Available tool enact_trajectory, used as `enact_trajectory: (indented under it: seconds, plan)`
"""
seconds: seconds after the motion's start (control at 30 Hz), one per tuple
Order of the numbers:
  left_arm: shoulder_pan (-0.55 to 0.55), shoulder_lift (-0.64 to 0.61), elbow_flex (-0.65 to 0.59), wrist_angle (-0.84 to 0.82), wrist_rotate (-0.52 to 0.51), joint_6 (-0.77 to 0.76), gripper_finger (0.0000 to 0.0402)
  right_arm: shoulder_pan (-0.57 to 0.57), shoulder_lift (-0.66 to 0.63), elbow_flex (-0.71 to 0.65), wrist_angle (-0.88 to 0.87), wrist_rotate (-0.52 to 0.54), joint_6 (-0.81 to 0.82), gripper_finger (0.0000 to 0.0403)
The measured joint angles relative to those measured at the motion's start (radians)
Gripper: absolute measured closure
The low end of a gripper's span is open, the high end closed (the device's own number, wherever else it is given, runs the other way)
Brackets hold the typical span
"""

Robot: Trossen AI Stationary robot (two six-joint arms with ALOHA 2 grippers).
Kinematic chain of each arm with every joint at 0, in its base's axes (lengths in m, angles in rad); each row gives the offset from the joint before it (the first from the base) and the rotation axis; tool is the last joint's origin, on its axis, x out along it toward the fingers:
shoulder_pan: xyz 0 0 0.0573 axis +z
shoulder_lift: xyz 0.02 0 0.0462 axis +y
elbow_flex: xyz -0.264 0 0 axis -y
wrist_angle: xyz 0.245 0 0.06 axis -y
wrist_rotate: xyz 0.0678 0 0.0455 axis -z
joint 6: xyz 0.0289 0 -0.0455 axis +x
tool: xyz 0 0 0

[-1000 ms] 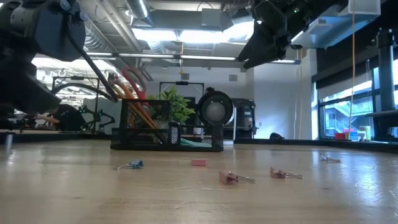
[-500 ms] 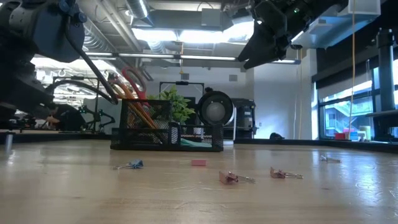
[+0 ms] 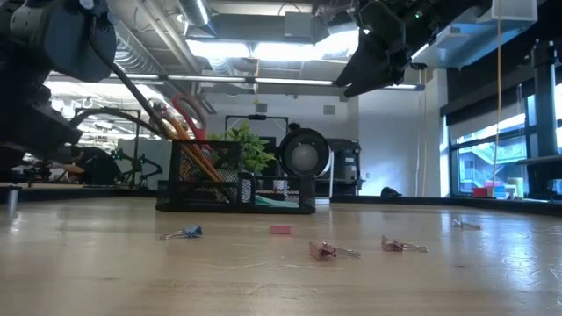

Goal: Pick and place office supplies into organizer
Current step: Put the blue binder clip into the black desk organizer

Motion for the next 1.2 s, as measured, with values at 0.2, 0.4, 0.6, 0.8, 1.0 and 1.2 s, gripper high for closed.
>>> enact_trajectory:
  seconds: [0.2, 0.4, 0.6, 0.8, 1.0, 1.2]
  plan:
    - [-0.003, -0.029, 0.0, 0.021, -0.061, -0.012, 0.0284, 0.0, 0.0, 0.0, 0.0, 0.0, 0.0, 0.013]
    - [-0.034, -0.03, -0.001, 0.02, -0.083, 0.057, 0.027, 0.0, 0.0, 0.0, -0.001, 0.0, 0.0, 0.013]
    - [-0.074, -0.031, 0.001, 0.017, -0.101, 0.095, 0.0263, 0.0, 0.0, 0.0, -0.002, 0.0, 0.0, 0.013]
    - [-0.102, -0.032, 0.001, 0.023, -0.139, 0.08, 0.0272, 0.0, 0.0, 0.0, -0.002, 0.0, 0.0, 0.013]
    - [-0.122, -0.032, 0.001, 0.024, -0.161, 0.08, 0.0291, 0.0, 0.0, 0.0, -0.002, 0.0, 0.0, 0.013]
    - [-0.131, -0.032, 0.001, 0.025, -0.179, 0.072, 0.0312, 0.0, 0.0, 0.0, -0.002, 0.0, -0.002, 0.013]
